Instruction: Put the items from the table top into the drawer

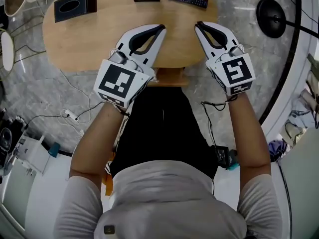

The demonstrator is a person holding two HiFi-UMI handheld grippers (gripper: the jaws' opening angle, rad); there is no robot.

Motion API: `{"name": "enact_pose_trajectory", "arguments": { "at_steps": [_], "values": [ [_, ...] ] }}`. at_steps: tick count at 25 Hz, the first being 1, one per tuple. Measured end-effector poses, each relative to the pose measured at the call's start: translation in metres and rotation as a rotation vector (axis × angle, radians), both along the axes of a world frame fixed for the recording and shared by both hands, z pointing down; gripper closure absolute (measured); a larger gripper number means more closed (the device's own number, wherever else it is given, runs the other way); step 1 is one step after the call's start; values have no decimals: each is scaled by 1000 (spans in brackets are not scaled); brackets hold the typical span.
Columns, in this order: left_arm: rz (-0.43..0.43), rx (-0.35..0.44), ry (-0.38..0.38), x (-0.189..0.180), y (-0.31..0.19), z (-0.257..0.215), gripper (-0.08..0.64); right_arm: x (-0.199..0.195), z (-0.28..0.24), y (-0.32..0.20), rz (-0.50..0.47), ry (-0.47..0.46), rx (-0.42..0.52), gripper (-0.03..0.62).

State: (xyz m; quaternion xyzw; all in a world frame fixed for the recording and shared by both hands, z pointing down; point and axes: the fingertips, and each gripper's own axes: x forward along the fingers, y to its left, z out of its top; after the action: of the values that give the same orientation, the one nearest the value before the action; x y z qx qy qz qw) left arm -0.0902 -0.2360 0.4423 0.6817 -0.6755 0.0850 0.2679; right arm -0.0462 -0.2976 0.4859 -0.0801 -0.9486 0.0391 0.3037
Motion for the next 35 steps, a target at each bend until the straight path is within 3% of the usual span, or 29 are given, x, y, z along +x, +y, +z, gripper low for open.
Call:
{"name": "enact_pose_trajectory", "arguments": {
  "at_steps": [4, 9, 20, 26, 35],
  "values": [
    [-9, -29, 18, -21, -10, 34, 551, -17, 45, -11, -61, 54, 8, 548],
    [-6, -44, 29, -38, -22, 64, 551, -35, 96, -22, -162, 121, 54, 468],
    [8, -78, 55, -47, -33, 129, 551, -50, 201, -58, -382, 316, 221, 370],
    [17, -92, 69, -44, -31, 150, 551, -50, 245, -76, -509, 427, 324, 348],
    [5, -111, 99, -38, -24, 171, 551, -55, 281, -93, -578, 539, 406, 342]
  ]
}}
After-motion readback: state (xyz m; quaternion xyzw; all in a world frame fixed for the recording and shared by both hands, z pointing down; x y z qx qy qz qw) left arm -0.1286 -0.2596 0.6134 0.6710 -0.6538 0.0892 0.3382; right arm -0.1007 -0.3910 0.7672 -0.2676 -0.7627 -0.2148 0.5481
